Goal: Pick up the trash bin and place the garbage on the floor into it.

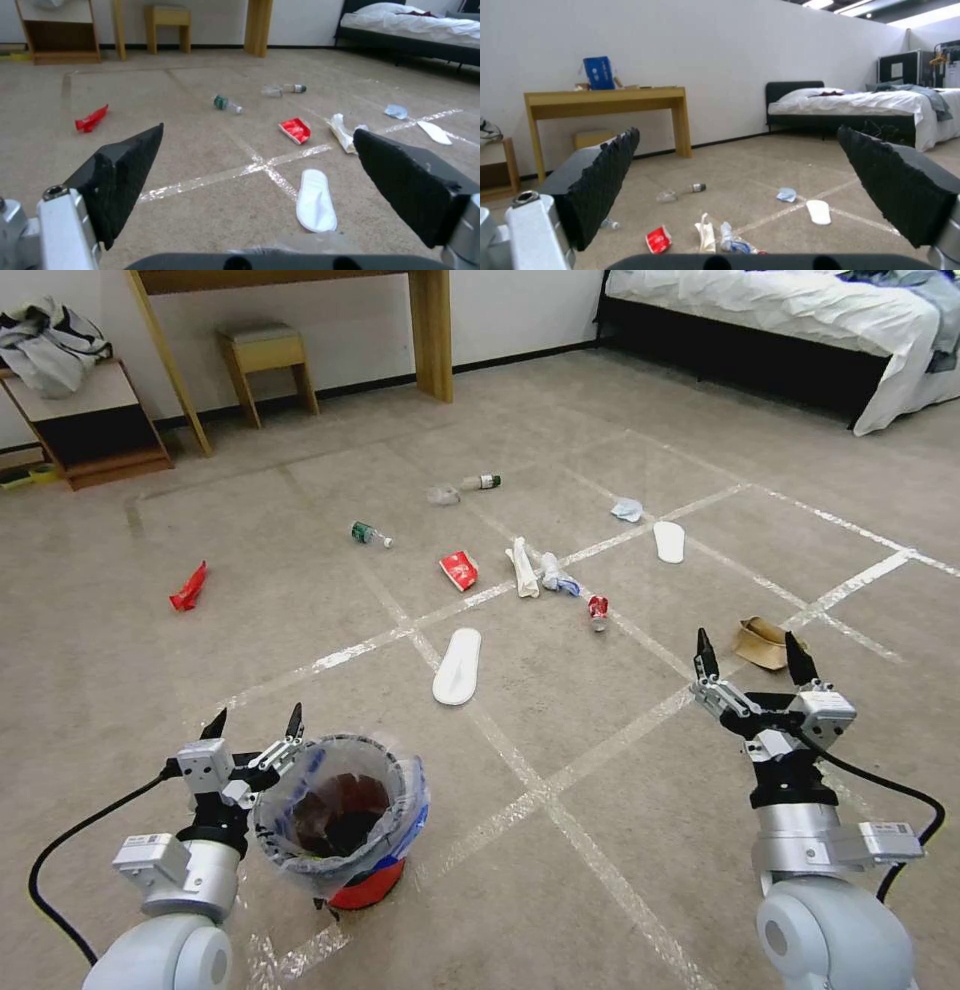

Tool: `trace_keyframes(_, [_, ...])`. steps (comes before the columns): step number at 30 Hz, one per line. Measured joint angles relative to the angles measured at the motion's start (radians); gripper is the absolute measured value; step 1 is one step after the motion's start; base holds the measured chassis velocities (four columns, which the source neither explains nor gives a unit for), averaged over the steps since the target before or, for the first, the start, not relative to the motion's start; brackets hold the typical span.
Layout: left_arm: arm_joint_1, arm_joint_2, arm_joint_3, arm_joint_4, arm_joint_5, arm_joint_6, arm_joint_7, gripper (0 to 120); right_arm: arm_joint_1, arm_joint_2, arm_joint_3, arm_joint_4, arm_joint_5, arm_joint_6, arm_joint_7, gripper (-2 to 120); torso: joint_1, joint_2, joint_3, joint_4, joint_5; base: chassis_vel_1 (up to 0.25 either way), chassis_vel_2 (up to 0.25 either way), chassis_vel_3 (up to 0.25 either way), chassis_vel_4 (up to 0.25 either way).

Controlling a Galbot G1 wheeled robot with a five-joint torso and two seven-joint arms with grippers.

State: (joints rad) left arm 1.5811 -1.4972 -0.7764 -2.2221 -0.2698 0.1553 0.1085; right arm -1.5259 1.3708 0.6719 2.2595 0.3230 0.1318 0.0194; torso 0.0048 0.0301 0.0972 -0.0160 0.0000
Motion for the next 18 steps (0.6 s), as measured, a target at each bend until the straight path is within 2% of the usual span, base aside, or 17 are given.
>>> trace_keyframes(13, [0.011,0.005,-0.012,0.008,0.013,0.009,0.001,100,0.006,-0.006,0.0,-0.008,0.008,0.003,0.005,100,0.0,0.0,0.0,0.0,0.0,0.0,0.0,0.0,0.0])
trace_keyframes(18, [0.018,0.014,-0.013,0.007,-0.016,0.029,-0.009,100,0.01,-0.013,0.002,-0.008,0.018,0.0,0.007,100,0.0,0.0,0.0,0.0,0.0,0.0,0.0,0.0,0.0])
